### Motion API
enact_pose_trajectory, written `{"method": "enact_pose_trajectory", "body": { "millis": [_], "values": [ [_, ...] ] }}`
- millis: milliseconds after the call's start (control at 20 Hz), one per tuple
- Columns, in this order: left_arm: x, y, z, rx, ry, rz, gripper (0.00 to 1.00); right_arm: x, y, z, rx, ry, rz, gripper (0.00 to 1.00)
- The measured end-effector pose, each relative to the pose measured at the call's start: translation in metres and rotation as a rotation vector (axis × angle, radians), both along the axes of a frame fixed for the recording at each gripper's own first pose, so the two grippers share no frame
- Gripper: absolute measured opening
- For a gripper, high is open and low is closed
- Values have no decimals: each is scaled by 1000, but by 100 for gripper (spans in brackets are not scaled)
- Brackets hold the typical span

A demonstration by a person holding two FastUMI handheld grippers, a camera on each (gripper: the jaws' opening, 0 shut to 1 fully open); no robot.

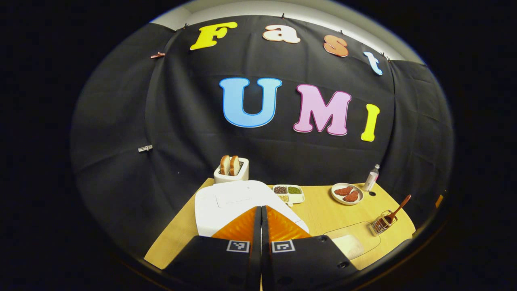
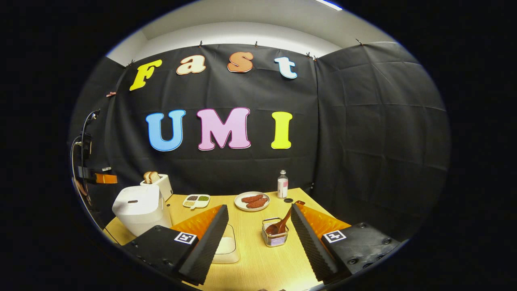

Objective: Close the left gripper, press the button to open the rice cooker; take a wooden spoon from the chopstick holder with the right hand, scoop a spoonful of rice and pour it into the rice cooker, then put the wooden spoon back into the chopstick holder.

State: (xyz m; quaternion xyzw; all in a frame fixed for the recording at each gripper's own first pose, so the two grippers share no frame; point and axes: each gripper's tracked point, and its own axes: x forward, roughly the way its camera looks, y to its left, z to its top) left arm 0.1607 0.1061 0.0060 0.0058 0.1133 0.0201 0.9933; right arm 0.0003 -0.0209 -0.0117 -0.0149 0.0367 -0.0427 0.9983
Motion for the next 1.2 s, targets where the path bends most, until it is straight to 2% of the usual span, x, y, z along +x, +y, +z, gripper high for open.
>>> {"method": "enact_pose_trajectory", "body": {
  "millis": [250,400,500,700,900,950,1000,1150,1200],
  "values": [
    [44,6,-51,-11,127,-49,6,0,-8,-1,6,22,-32,97],
    [54,12,-76,-25,181,-42,6,0,-12,-4,-11,35,-47,98],
    [54,10,-94,-71,228,-38,6,2,-12,-7,-12,47,-50,98],
    [57,10,-99,-115,231,-27,6,7,-12,-8,-23,55,-54,98],
    [57,10,-109,-68,266,-24,7,13,-7,-6,-30,58,-37,98],
    [58,11,-105,-70,254,-15,10,15,-6,-6,-24,63,-30,98],
    [57,10,-104,-69,257,-7,7,15,-6,-6,-22,69,-25,98],
    [56,10,-96,-36,220,24,7,16,-20,-2,-41,73,-21,98],
    [57,10,-82,-12,175,39,7,18,-26,1,-45,67,-21,98]
  ]
}}
